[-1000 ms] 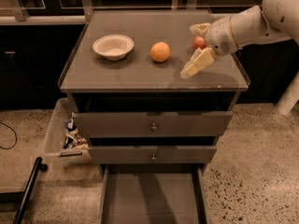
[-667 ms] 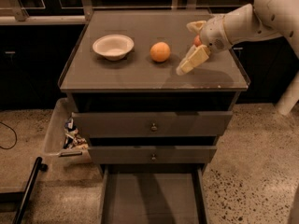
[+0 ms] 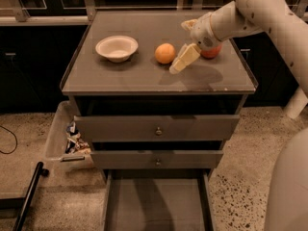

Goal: Place orange into bottom drawer

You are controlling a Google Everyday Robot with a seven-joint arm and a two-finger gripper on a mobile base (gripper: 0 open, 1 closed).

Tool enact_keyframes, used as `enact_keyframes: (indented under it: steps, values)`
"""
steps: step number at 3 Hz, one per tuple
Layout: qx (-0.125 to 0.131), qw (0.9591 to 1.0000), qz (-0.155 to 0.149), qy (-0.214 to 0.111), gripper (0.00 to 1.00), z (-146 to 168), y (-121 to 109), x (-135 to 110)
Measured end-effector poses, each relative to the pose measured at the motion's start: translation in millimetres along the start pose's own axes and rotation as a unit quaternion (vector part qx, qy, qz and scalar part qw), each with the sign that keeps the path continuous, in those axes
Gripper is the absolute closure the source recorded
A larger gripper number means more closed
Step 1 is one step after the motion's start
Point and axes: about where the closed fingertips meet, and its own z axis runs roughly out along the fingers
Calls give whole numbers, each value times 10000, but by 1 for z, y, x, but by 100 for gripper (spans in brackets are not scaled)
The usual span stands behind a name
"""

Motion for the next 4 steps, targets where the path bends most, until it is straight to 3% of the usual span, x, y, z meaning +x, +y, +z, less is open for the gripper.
enact_keyframes:
  steps: [4]
  values:
    - [-157,9989,408,-184,0,47,-29,10]
